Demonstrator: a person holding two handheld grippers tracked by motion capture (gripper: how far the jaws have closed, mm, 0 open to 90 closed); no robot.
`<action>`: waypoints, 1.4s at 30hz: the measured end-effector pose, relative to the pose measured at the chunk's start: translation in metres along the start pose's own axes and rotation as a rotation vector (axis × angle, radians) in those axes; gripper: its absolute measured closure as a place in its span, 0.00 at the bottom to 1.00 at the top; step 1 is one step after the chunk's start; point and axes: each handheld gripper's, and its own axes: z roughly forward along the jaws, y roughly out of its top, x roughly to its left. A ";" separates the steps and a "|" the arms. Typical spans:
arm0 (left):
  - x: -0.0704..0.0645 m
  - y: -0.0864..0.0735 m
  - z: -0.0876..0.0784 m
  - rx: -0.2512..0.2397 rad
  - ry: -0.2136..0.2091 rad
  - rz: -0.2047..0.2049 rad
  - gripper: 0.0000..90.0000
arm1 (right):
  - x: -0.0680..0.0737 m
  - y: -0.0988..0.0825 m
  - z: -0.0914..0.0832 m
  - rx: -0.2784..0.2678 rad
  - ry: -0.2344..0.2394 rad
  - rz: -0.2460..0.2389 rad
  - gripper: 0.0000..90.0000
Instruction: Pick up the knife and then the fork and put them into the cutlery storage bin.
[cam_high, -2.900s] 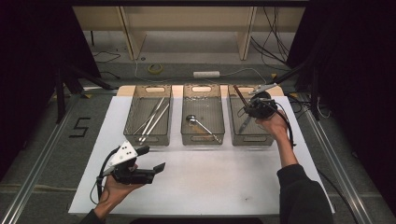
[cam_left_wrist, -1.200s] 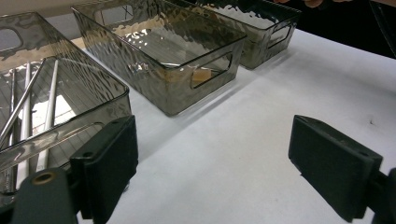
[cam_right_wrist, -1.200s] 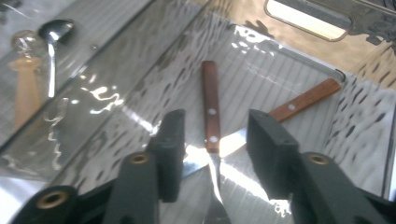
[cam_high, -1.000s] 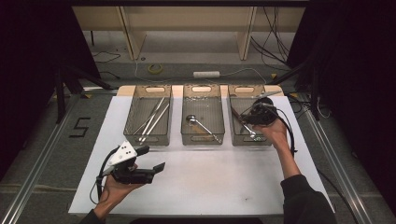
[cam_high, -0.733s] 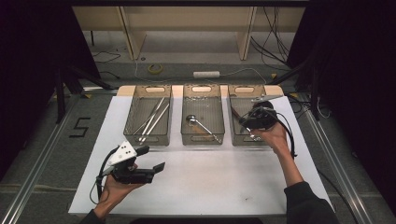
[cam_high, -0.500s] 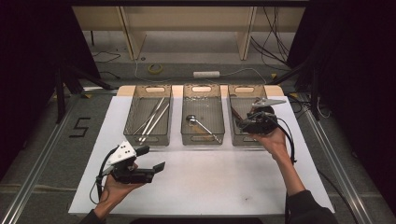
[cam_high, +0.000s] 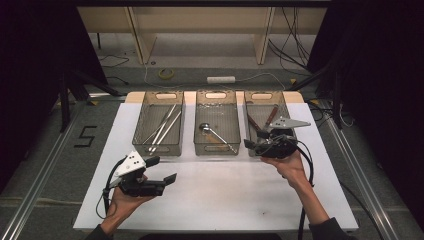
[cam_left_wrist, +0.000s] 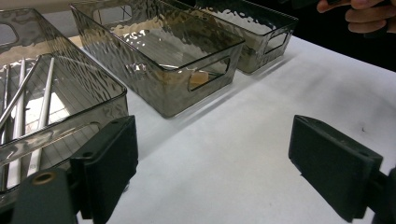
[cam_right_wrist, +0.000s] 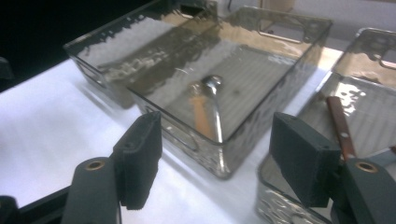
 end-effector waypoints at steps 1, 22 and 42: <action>0.000 0.000 0.000 0.002 0.001 0.000 0.17 | 0.002 -0.001 -0.001 -0.008 0.007 0.001 0.39; 0.000 0.001 0.002 0.009 -0.013 -0.001 0.17 | 0.027 -0.026 -0.009 -0.062 0.110 -0.016 0.32; 0.003 0.001 0.000 -0.004 -0.030 -0.038 0.17 | 0.046 -0.062 -0.025 -0.103 0.154 -0.008 0.32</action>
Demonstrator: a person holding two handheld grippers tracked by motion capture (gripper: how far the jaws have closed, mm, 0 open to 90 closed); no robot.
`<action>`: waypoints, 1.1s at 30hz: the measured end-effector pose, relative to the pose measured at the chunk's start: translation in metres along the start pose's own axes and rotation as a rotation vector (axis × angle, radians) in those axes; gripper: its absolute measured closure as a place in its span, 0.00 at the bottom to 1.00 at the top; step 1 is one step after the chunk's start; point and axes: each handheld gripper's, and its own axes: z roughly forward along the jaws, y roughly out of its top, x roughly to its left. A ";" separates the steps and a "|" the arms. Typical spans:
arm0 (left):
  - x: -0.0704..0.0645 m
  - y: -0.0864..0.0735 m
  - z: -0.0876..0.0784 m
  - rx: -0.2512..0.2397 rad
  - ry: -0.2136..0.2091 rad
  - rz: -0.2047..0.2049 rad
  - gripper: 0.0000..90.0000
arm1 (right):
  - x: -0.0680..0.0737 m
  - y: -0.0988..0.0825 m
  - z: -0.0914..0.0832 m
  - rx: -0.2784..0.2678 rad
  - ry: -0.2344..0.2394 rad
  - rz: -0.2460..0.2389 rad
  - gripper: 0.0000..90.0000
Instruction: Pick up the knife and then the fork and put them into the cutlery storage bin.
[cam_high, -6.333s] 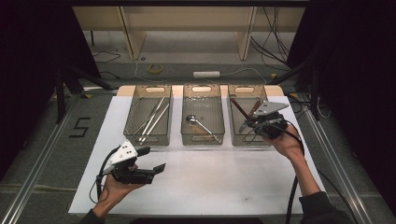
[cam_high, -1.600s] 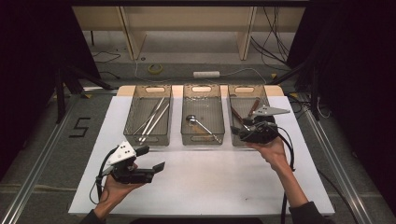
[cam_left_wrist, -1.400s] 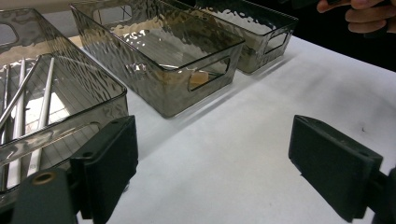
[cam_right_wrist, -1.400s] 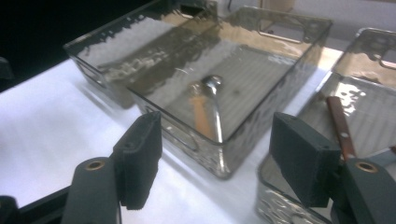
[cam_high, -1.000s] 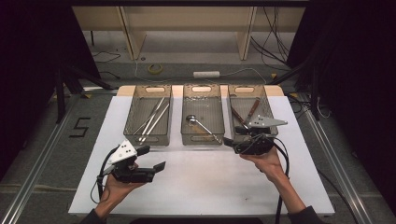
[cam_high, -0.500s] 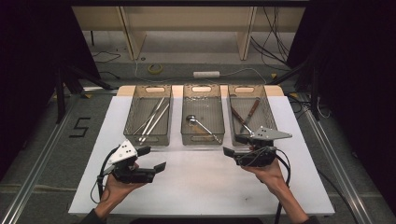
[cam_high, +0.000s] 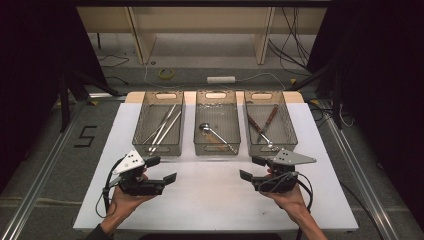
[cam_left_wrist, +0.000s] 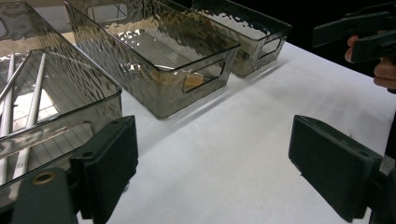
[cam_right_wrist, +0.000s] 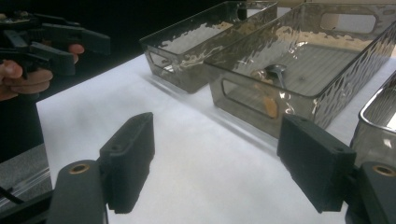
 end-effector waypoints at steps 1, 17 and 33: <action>0.000 0.000 0.000 0.001 -0.001 -0.001 0.17 | 0.001 -0.001 -0.001 -0.001 -0.002 -0.003 0.31; 0.000 0.000 -0.001 -0.001 -0.011 -0.015 0.17 | -0.002 -0.016 -0.019 0.003 -0.069 0.008 0.28; 0.001 -0.001 -0.001 -0.001 -0.014 -0.018 0.17 | -0.001 -0.024 -0.023 0.021 -0.092 0.014 0.27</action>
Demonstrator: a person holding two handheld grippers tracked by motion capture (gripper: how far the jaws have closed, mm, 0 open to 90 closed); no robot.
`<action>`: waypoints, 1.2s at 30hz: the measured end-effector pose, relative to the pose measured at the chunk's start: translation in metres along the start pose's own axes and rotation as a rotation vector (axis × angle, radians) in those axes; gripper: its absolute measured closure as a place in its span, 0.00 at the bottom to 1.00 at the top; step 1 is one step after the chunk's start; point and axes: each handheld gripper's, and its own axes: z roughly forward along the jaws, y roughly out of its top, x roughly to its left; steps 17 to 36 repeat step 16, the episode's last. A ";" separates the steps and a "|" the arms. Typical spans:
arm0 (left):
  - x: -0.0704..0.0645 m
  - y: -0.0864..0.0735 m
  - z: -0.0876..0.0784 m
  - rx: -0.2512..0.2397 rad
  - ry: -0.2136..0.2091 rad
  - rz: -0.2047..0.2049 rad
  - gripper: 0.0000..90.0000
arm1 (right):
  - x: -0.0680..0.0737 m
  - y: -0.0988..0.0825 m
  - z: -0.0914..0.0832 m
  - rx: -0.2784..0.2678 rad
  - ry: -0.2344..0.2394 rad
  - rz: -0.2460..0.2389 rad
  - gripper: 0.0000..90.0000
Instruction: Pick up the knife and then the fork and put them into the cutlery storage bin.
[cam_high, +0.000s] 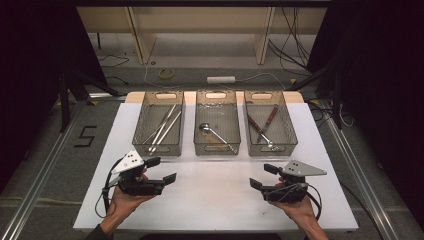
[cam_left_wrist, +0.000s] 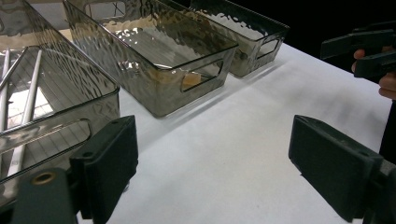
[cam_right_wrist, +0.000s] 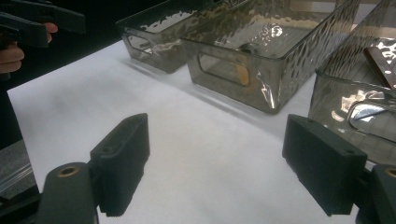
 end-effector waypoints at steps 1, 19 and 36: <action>0.000 0.000 0.000 -0.001 0.000 -0.001 0.17 | 0.000 0.000 0.000 0.000 -0.001 0.000 0.27; 0.000 0.000 0.000 0.002 0.000 0.001 0.17 | 0.000 0.002 -0.001 -0.010 -0.005 -0.002 0.26; 0.000 0.000 0.000 0.002 0.000 0.001 0.17 | 0.000 0.002 -0.001 -0.010 -0.005 -0.002 0.26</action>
